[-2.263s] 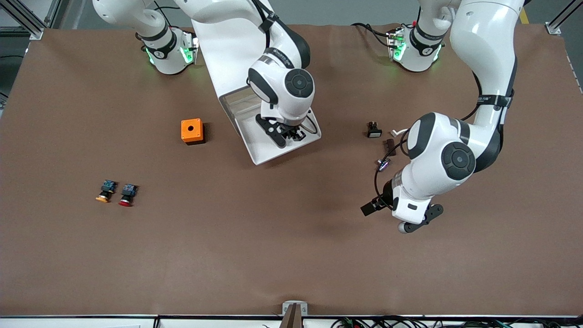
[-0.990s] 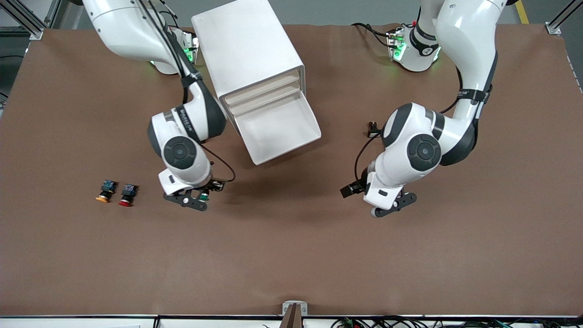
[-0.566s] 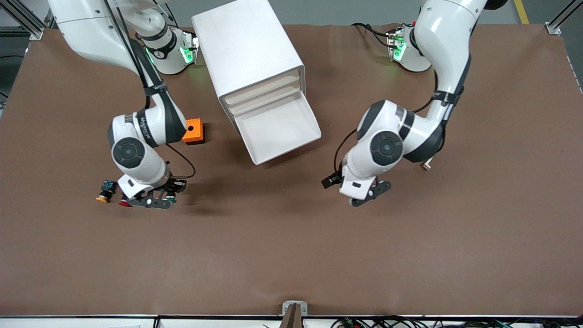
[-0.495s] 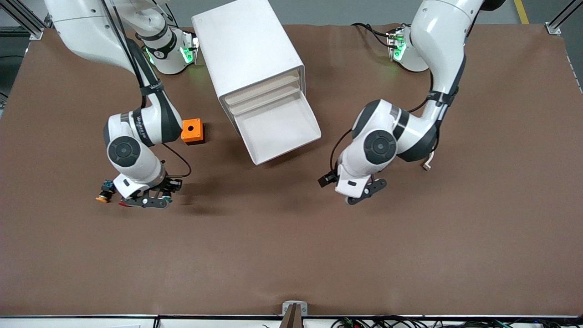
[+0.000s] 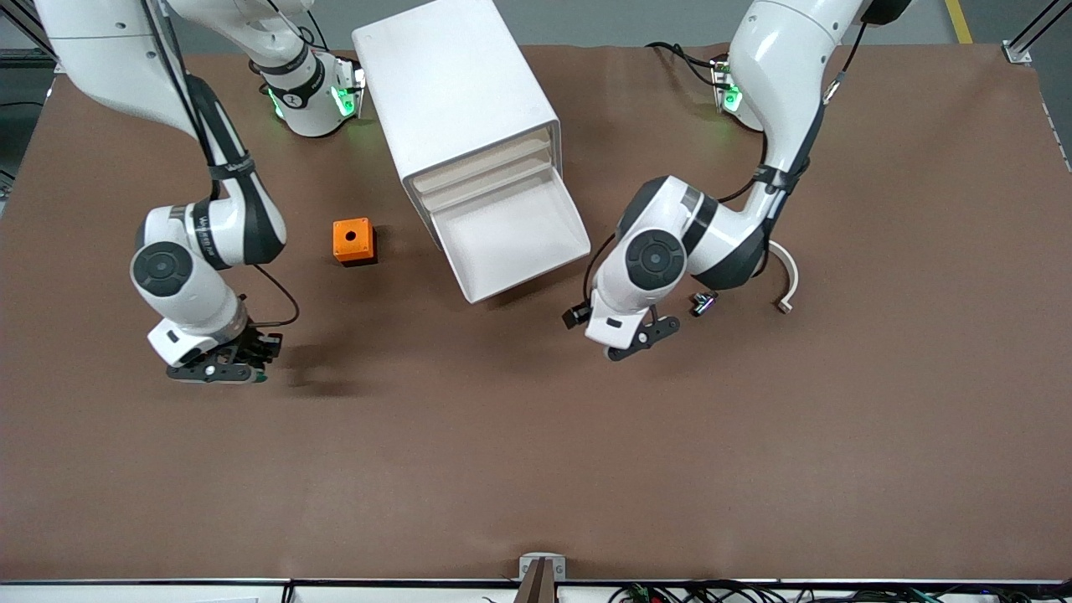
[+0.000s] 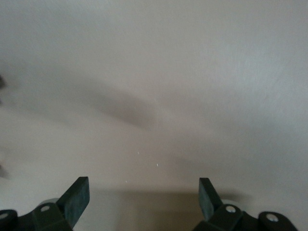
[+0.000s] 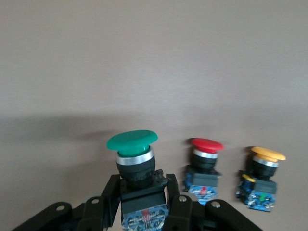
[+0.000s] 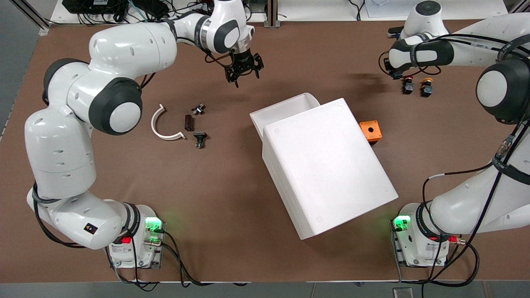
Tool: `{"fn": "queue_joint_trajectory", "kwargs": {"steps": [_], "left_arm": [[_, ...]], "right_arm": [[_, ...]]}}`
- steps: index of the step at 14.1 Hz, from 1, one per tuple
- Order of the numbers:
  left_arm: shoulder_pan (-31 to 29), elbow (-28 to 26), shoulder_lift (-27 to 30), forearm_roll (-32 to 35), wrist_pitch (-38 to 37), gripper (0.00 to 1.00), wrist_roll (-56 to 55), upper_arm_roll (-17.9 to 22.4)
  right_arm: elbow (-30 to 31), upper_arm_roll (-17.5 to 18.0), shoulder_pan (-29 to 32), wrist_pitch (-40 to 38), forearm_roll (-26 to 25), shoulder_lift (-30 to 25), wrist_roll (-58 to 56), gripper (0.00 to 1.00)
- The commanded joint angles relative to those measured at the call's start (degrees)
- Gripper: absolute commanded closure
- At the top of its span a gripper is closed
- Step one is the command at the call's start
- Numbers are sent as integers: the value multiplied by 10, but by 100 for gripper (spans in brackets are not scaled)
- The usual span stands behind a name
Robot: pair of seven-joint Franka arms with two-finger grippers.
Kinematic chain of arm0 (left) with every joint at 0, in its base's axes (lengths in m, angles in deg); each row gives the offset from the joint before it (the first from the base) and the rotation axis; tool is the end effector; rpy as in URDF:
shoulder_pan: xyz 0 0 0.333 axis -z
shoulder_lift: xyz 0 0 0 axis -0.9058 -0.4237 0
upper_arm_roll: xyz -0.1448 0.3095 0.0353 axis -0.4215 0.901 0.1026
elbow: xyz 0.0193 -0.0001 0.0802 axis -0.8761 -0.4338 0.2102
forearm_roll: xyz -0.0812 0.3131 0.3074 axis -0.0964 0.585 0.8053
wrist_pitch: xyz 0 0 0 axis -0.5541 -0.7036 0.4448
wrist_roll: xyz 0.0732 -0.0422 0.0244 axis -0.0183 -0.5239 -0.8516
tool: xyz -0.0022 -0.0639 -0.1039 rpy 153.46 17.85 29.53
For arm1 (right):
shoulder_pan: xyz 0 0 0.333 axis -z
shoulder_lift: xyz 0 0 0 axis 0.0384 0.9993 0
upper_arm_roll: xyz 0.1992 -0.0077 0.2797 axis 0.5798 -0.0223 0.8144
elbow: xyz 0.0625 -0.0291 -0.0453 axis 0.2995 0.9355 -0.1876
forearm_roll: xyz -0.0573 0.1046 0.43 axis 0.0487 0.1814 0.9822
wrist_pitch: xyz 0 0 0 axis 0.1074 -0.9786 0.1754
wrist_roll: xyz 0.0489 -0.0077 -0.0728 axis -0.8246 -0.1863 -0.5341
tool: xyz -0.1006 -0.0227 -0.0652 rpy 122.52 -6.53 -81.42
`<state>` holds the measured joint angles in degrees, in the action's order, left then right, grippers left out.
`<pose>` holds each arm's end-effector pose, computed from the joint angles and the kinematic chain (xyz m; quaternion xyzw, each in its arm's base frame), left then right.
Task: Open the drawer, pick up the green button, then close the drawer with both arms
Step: 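Carry the green button beside the red button while the left gripper reaches the drawer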
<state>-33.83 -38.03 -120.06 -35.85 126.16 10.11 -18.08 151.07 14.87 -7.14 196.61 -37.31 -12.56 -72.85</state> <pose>0.6058 -0.4544 0.2637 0.9700 0.2214 -0.0962 0.0290 0.6536 0.0109 0.2224 0.9956 -0.0075 0.0435 0.0831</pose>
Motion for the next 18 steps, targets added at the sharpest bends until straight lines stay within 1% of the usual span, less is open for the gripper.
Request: {"fn": "queue_joint_trajectory", "kwargs": {"steps": [1,4,10,12,18], "left_arm": [[19,1,-10,14,-3,0,-6,2],[40,3,-19,13,-3,0,-5,2],[73,2,-32,12,-3,0,-6,2],[78,3,-34,11,-3,0,-5,2],[100,4,-40,8,-2,0,-5,2]], "right_arm": [[-3,12,20,8,-17,7,12,100],[-7,12,13,8,-17,23,78,100],[-7,14,9,23,-14,58,101,100],[-5,14,-4,23,-14,61,127,100],[0,15,-6,22,-14,61,143,100]]}}
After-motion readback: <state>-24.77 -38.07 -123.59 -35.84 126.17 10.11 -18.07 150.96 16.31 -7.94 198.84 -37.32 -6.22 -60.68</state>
